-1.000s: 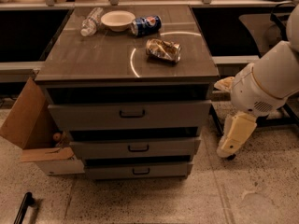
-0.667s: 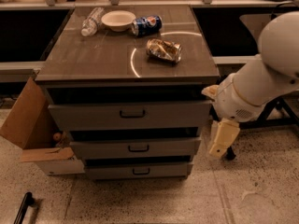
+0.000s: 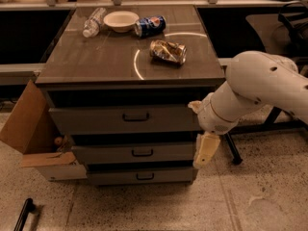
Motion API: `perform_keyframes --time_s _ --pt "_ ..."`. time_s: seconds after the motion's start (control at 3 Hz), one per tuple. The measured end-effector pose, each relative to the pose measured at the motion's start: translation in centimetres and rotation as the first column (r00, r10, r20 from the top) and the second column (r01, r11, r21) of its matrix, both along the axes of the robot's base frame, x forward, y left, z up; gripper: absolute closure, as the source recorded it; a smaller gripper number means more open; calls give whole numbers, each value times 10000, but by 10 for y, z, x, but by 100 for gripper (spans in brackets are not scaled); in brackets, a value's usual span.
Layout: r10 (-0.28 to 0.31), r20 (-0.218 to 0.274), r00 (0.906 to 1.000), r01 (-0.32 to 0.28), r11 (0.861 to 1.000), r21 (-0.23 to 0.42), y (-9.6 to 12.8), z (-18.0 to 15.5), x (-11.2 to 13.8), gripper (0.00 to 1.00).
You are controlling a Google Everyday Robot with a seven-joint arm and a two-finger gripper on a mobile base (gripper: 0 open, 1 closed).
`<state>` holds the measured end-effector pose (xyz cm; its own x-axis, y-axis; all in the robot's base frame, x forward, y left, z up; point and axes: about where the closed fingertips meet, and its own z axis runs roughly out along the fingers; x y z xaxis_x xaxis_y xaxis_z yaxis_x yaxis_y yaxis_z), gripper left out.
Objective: Open top drawer
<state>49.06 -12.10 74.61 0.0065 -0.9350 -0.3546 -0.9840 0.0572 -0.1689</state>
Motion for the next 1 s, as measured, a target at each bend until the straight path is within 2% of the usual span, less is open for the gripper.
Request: perform_keyframes --time_s 0.67,1.0 --pt "193 108 9998 -192 9997 -136 2 -2 3 0" --pt "545 469 9974 -521 9973 -509 6 -18 18 0"
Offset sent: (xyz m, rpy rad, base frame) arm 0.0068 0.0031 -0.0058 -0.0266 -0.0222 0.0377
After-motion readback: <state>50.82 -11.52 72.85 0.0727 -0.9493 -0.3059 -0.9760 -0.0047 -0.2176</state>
